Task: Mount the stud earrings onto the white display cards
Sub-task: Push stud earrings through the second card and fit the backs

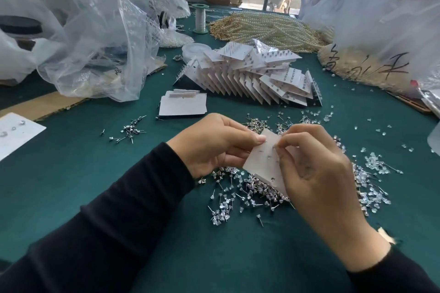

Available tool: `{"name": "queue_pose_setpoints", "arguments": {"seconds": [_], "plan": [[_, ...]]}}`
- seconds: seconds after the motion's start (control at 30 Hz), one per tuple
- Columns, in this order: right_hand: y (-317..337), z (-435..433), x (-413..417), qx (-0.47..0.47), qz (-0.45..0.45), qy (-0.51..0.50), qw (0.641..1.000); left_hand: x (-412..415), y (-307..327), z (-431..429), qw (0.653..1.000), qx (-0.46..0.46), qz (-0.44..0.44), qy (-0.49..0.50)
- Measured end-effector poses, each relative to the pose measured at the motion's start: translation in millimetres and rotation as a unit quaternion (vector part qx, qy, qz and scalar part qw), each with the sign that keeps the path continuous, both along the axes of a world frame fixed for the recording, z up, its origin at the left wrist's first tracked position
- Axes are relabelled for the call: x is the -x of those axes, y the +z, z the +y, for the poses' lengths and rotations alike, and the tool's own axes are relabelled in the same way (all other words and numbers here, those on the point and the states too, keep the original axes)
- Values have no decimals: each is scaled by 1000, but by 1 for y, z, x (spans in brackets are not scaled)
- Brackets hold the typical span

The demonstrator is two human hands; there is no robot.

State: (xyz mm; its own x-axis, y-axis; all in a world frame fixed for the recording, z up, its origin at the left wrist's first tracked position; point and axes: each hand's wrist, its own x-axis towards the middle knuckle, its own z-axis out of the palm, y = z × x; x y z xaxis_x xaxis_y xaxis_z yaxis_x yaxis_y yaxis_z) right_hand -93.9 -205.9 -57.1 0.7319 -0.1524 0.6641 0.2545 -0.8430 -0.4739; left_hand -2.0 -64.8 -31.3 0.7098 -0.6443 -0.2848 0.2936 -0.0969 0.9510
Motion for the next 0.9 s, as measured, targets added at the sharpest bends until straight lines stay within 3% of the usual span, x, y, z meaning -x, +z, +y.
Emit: {"name": "queue_pose_setpoints", "arguments": {"seconds": [0.2, 0.3, 0.37, 0.43, 0.6, 0.9], "plan": [[19, -6, 11, 36, -82, 58, 994, -5, -2, -1, 990, -23, -34, 137], [18, -2, 12, 21, 75, 209, 975, -9, -2, 0, 982, -3, -27, 188], [10, 1, 13, 61, 184, 249, 949, -11, -1, 2, 978, 18, -16, 209], [3, 4, 13, 108, 232, 255, 932, -12, 0, 4, 975, 36, -4, 221], [1, 9, 13, 169, 246, 238, 924, -13, -1, 5, 973, 41, -2, 227], [0, 17, 12, 134, 218, 216, 942, -7, -8, -4, 974, 21, -31, 223]]}}
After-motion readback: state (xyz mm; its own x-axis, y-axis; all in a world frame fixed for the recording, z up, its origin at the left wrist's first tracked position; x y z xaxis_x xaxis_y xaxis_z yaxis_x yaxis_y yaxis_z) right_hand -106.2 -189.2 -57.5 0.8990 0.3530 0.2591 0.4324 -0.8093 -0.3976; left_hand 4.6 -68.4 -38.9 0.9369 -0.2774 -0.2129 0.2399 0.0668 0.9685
